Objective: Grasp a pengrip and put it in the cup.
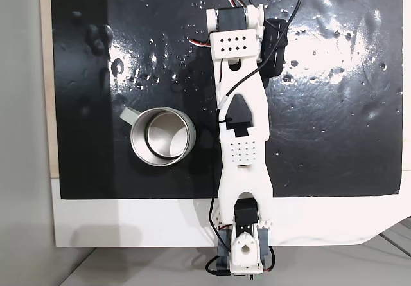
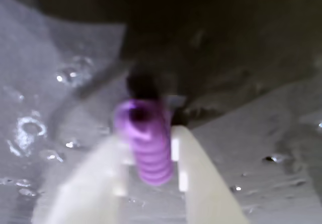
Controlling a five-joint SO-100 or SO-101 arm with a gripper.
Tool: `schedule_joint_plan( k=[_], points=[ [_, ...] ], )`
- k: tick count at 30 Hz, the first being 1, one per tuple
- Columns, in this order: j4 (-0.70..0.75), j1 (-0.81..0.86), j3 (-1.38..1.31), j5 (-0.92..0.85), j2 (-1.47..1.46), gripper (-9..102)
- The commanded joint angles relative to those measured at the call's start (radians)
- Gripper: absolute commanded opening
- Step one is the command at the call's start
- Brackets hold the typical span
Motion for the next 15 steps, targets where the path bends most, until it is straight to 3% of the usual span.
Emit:
schedule_joint_plan(
  k=[1,7,15],
  points=[
    [0.023,0.015,-0.021,-0.012,0.000,0],
    [0.041,0.038,-0.017,-0.014,0.069,0],
    [0.043,0.083,0.155,-0.021,0.439,0]
  ],
)
